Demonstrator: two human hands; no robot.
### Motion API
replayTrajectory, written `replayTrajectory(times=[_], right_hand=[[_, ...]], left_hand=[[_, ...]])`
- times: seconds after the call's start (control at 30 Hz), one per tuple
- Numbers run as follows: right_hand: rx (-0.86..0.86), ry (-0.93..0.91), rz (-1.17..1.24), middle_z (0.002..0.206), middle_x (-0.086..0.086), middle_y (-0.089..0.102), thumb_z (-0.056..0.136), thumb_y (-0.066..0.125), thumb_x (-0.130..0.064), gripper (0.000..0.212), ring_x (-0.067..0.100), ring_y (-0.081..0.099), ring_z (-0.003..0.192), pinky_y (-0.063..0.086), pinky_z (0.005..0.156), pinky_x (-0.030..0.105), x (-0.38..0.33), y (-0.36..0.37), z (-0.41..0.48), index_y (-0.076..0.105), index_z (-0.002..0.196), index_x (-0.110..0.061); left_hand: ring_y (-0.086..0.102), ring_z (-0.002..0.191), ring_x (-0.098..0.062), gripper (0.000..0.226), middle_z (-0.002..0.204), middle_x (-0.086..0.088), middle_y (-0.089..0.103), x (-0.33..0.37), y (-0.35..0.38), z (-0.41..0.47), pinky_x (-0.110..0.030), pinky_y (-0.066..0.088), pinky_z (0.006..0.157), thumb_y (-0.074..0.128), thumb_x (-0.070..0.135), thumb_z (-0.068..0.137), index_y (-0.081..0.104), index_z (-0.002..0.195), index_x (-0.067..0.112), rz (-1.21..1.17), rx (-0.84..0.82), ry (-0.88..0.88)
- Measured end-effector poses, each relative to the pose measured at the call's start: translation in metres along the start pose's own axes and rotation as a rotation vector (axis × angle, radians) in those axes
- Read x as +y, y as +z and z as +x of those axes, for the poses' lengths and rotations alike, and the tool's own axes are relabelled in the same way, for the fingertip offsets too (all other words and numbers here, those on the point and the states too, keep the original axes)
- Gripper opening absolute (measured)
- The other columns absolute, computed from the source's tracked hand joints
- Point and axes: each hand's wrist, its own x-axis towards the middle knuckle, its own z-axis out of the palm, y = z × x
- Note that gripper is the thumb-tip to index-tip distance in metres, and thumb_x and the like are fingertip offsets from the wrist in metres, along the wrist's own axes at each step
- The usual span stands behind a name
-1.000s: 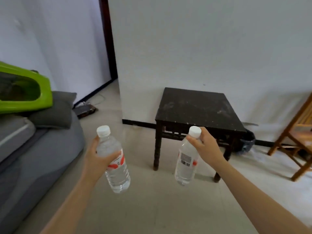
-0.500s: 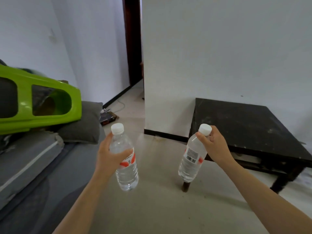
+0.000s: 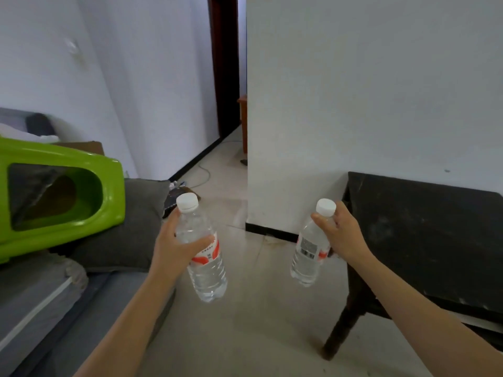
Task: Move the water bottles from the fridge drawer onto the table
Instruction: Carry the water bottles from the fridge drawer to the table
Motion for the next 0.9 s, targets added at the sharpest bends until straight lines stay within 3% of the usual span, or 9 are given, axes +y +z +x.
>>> replayTrajectory(times=[0.1,0.23,0.37,0.5,0.57,0.63,0.77,0.9], right_hand=[[0.038,0.016,0.004,0.107,0.003,0.052,0.089,0.056,-0.025,0.041,0.02,0.053,0.1,0.044,0.084,0.031,0.001,0.023,0.046,0.043,0.123,-0.008],[0.08,0.043,-0.034,0.104,0.003,0.052,0.089,0.056,-0.026,0.039,0.019,0.053,0.097,0.042,0.079,0.03,0.009,0.052,0.105,0.044,0.121,-0.007],[0.175,0.128,-0.066,0.102,0.004,0.053,0.089,0.056,-0.024,0.038,0.02,0.055,0.095,0.044,0.078,0.03,0.013,0.078,0.163,0.045,0.12,-0.006],[0.309,0.215,-0.093,0.103,0.003,0.052,0.09,0.055,-0.023,0.038,0.019,0.054,0.097,0.046,0.08,0.03,0.013,0.084,0.211,0.044,0.121,-0.006],[0.379,0.26,-0.092,0.105,0.002,0.052,0.09,0.055,-0.022,0.038,0.017,0.054,0.097,0.046,0.077,0.024,0.016,0.076,0.229,0.043,0.122,-0.006],[0.443,0.292,-0.095,0.106,0.003,0.053,0.09,0.055,-0.022,0.038,0.018,0.055,0.098,0.045,0.074,0.022,0.023,0.065,0.243,0.043,0.123,-0.007],[0.535,0.371,-0.146,0.108,0.002,0.054,0.089,0.057,-0.025,0.039,0.018,0.055,0.1,0.048,0.086,0.034,0.054,0.032,0.276,0.043,0.122,-0.01],[0.566,0.399,-0.272,0.101,-0.004,0.053,0.087,0.059,-0.027,0.037,0.012,0.054,0.093,0.044,0.077,0.024,0.096,-0.004,0.306,0.046,0.118,-0.012]], left_hand=[[0.061,0.095,-0.017,0.059,0.104,-0.001,0.062,-0.009,0.002,0.052,-0.044,0.051,0.089,0.08,0.006,0.066,0.051,0.114,0.024,-0.019,-0.03,-0.019],[0.056,0.114,-0.022,0.07,0.126,-0.001,0.056,-0.037,0.013,0.141,-0.046,0.047,0.096,0.081,0.018,0.066,0.046,0.127,0.023,-0.006,-0.14,0.017],[0.052,0.111,-0.022,0.07,0.122,-0.002,0.052,-0.048,0.042,0.231,-0.042,0.047,0.092,0.077,0.014,0.069,0.044,0.13,0.022,-0.017,-0.244,0.045],[0.056,0.11,-0.024,0.079,0.12,0.001,0.055,-0.045,0.082,0.32,-0.047,0.05,0.09,0.081,0.043,0.055,0.044,0.124,0.037,-0.009,-0.392,0.063],[0.058,0.105,-0.023,0.081,0.115,0.0,0.057,-0.041,0.113,0.354,-0.048,0.052,0.088,0.075,0.055,0.043,0.047,0.118,0.04,-0.036,-0.451,0.064],[0.061,0.099,-0.023,0.069,0.107,0.0,0.061,-0.034,0.145,0.374,-0.047,0.053,0.085,0.073,0.053,0.041,0.053,0.106,0.044,-0.076,-0.49,0.086],[0.065,0.087,-0.017,0.049,0.087,0.006,0.067,-0.02,0.232,0.408,-0.044,0.054,0.081,0.072,0.048,0.039,0.056,0.086,0.052,-0.154,-0.642,0.126],[0.064,0.089,-0.019,0.053,0.088,0.007,0.066,-0.01,0.318,0.429,-0.046,0.053,0.084,0.074,0.046,0.042,0.055,0.091,0.046,-0.179,-0.73,0.163]])
